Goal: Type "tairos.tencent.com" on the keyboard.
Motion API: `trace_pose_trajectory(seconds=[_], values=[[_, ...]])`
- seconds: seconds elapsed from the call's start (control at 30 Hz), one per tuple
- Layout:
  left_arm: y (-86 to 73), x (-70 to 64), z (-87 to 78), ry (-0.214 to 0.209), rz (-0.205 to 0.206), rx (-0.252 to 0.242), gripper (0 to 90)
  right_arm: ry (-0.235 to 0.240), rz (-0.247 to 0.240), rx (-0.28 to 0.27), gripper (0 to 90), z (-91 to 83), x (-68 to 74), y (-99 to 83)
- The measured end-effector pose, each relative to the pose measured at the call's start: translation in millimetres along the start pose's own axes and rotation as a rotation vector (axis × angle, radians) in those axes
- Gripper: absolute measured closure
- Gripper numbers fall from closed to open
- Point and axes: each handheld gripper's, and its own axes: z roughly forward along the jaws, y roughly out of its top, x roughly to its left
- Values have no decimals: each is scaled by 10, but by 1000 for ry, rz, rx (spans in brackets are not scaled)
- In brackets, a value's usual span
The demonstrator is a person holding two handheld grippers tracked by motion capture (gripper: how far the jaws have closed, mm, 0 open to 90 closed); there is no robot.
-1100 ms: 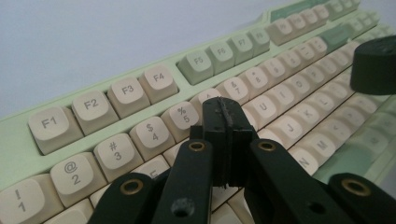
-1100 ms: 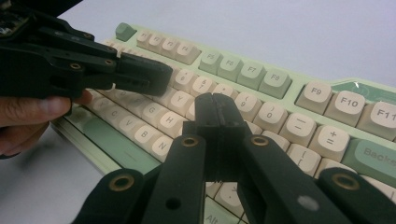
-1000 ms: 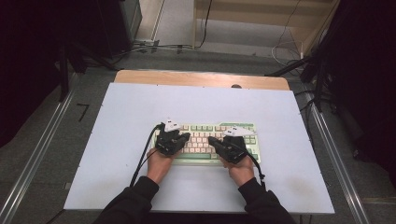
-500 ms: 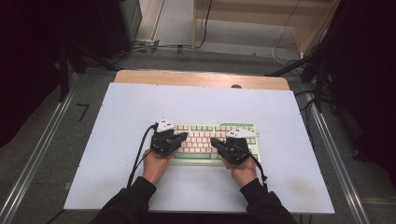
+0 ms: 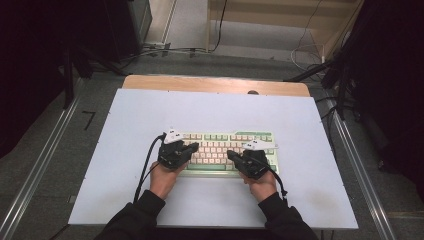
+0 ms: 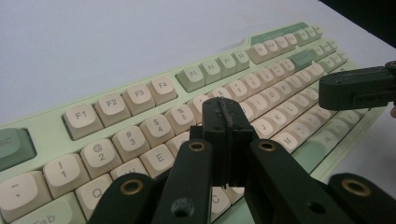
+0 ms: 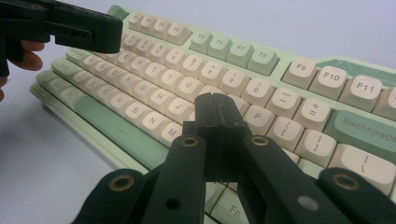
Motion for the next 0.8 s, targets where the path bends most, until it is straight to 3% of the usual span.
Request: trace_pose_trajectory(seconds=[0.8], values=[[-31,47,-63,8,0,-2,900,-5,1,15,873,8,-9,-40]])
